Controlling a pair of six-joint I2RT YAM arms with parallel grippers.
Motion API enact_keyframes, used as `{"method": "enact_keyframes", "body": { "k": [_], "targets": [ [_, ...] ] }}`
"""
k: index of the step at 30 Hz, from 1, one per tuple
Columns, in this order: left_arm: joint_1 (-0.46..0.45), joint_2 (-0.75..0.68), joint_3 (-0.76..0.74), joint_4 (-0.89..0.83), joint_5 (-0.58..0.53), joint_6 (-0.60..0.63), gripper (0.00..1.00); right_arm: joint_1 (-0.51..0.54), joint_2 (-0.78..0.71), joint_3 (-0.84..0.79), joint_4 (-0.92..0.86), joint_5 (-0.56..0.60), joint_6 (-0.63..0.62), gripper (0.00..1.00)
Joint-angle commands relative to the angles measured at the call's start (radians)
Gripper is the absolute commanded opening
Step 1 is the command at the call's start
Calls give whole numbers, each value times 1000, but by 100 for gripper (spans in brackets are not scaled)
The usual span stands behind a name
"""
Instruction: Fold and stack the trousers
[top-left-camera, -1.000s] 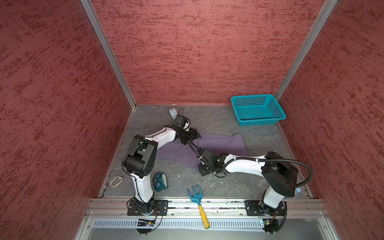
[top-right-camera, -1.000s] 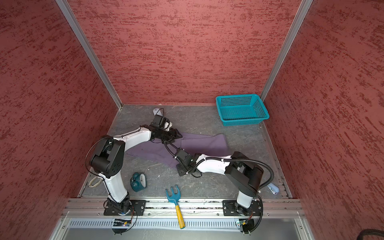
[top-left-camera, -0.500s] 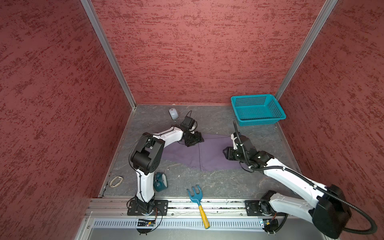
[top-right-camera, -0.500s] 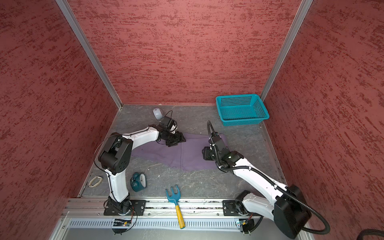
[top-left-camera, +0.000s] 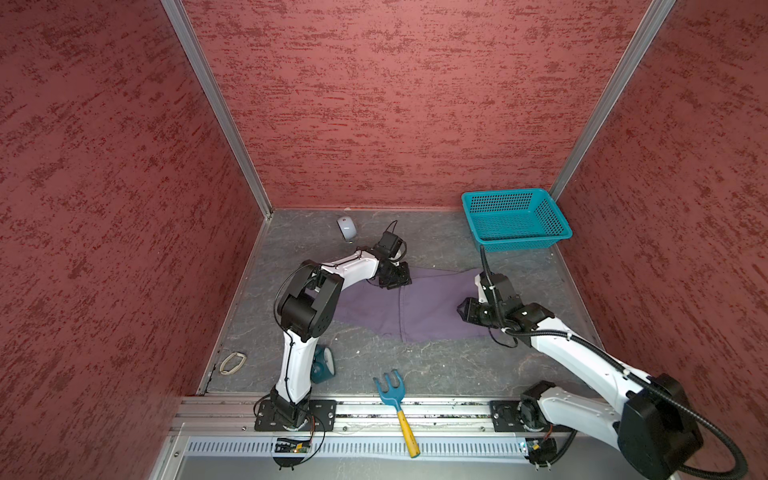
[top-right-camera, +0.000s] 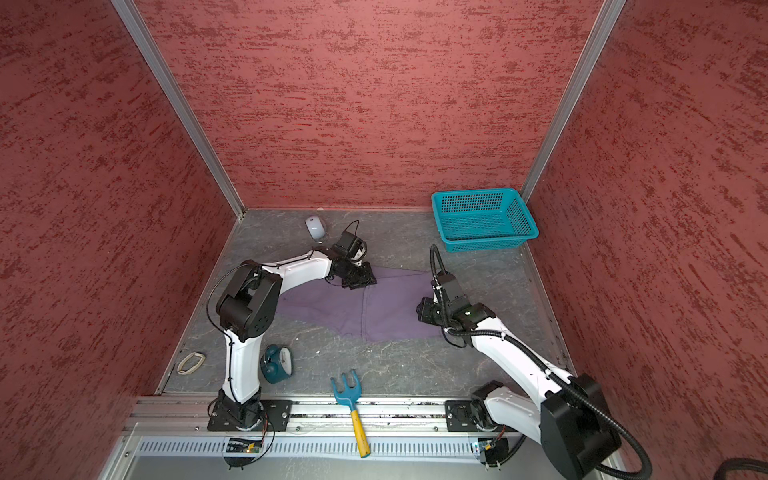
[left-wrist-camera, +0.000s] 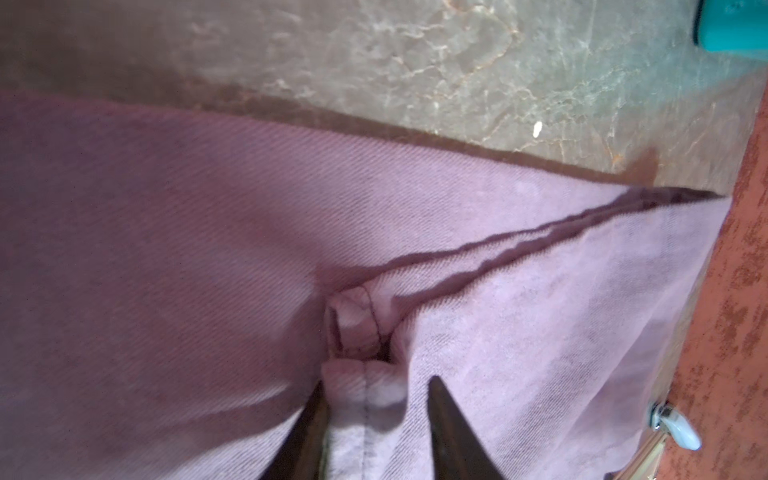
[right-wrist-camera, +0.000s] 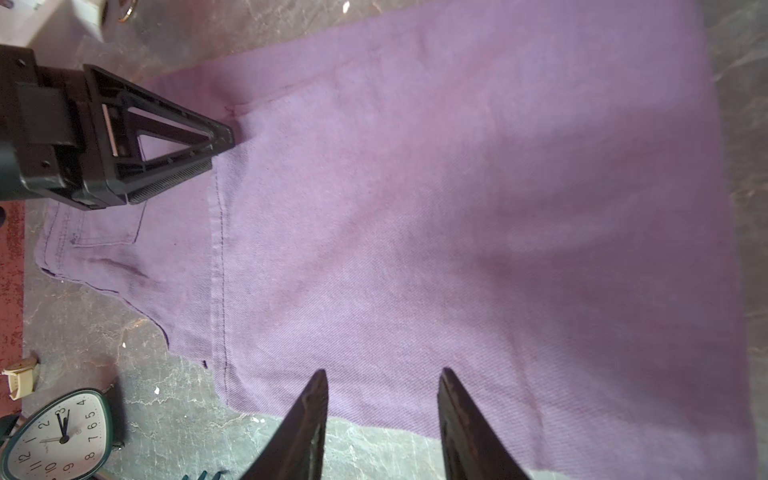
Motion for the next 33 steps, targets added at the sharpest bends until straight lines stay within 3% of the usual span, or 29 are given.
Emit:
{"method": "enact_keyframes", "body": {
  "k": [1,6,13,20,21,22,23,25,26,29,33],
  "targets": [
    [-6,28,28,-7,-14,11,27,-15,2,-5,25,-18,11,44],
    [-13,53,86,-60,-45,46,0,-23,1,-16,36,-24,19,44],
    [-17,-8,178,-136,-112,99,0,-35,-7,-30,33,-20,21,44],
    [29,-41,174,-153,-135,87,0,-41,-8,-44,46,-17,28,43],
    [37,-32,171,-155,-119,75,11,-42,-6,-42,47,-18,27,44],
    [44,-27,164,-153,-104,64,29,-43,-2,-39,43,-14,24,44],
    [48,-24,154,-147,-91,55,57,-43,2,-35,36,-6,18,44],
    [52,-26,139,-157,-104,45,85,-43,5,-29,26,1,16,46],
    [55,-33,130,-163,-120,45,91,-44,5,-26,25,-2,16,46],
    [67,-79,79,-151,-139,43,90,-44,10,-17,22,-16,-8,44],
    [75,-153,-12,-142,-135,41,77,34,0,1,40,4,-72,38]
  ]
}}
